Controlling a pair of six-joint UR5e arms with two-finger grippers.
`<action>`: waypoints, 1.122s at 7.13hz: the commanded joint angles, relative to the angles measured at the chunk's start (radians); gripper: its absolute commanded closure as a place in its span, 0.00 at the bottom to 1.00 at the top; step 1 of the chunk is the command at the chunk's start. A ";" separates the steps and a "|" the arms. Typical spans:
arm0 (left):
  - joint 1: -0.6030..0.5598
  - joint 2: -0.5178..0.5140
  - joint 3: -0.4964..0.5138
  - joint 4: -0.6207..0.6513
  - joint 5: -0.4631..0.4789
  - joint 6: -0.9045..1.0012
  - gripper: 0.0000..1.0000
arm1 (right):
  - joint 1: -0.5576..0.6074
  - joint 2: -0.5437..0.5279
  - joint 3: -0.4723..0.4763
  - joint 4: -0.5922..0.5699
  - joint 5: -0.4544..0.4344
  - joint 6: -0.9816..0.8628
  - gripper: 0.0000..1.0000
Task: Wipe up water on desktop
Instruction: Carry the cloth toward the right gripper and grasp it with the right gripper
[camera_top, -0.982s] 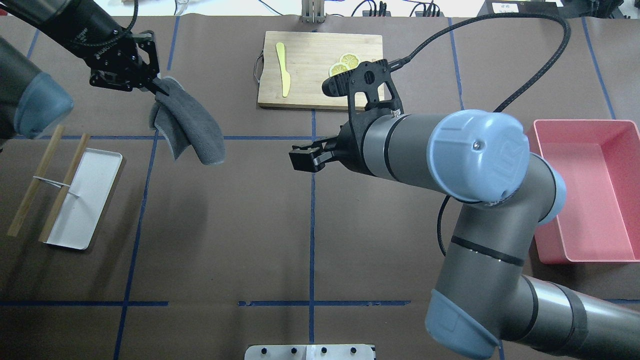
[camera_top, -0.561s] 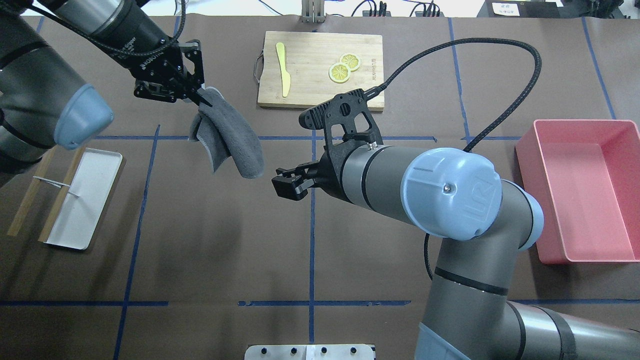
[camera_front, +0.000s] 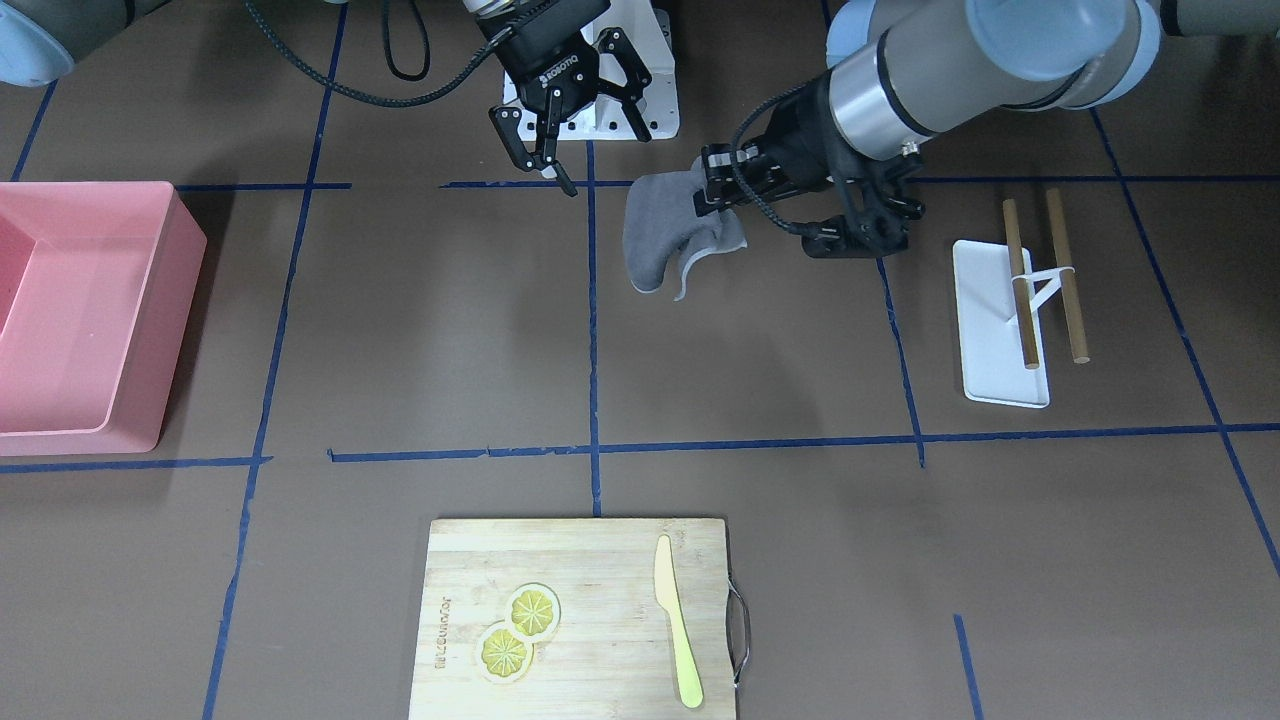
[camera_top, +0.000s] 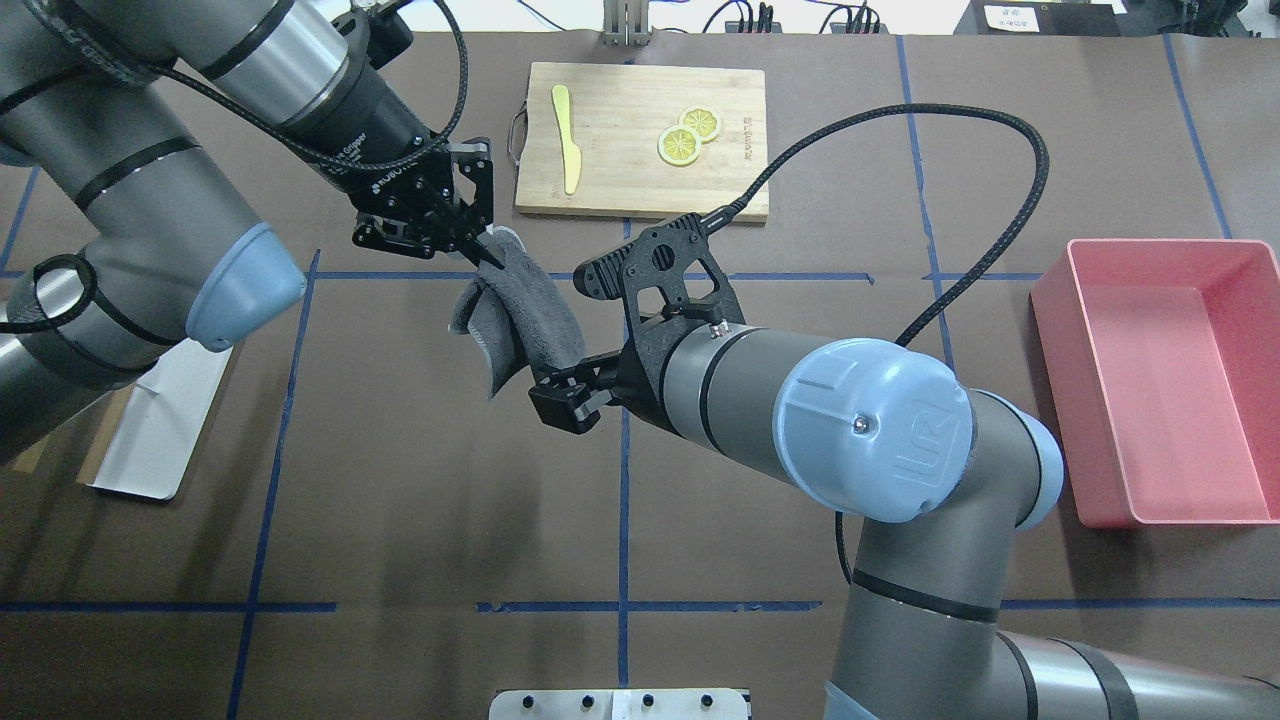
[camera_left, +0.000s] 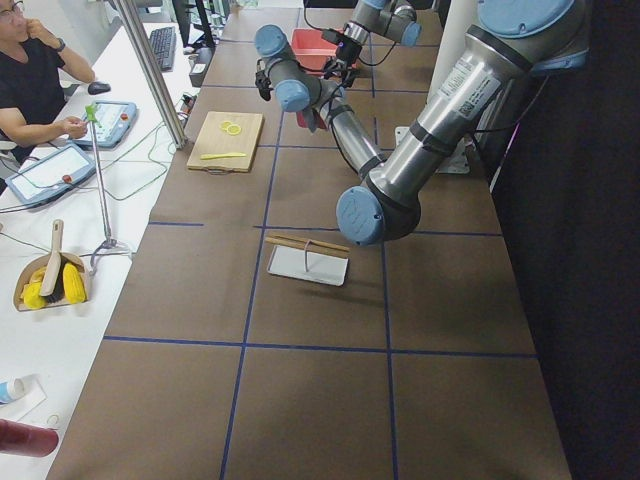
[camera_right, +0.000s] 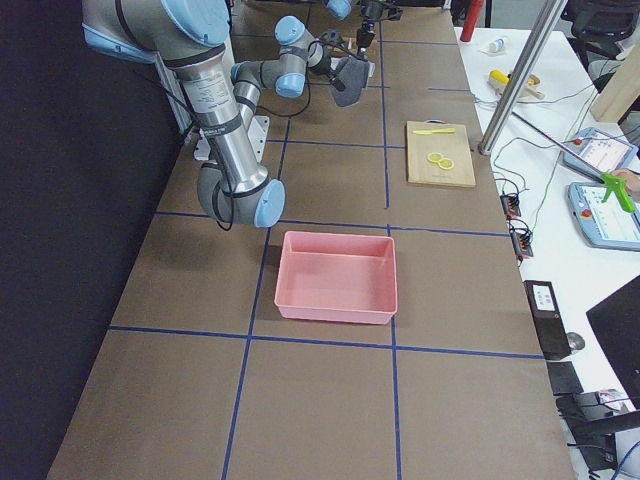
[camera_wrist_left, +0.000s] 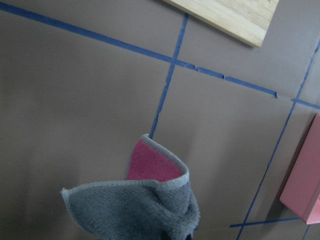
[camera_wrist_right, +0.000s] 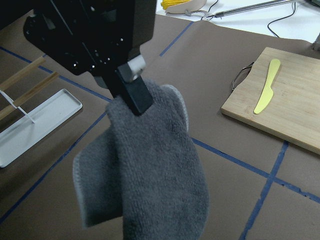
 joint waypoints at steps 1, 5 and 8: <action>0.034 -0.041 -0.001 -0.012 0.001 -0.073 0.96 | -0.002 0.001 -0.001 0.000 -0.002 0.003 0.02; 0.083 -0.068 -0.001 -0.015 0.051 -0.102 0.96 | -0.014 -0.003 0.002 0.002 -0.003 0.003 0.03; 0.086 -0.068 -0.001 -0.015 0.055 -0.108 0.96 | -0.042 -0.017 -0.027 0.115 -0.044 -0.002 0.07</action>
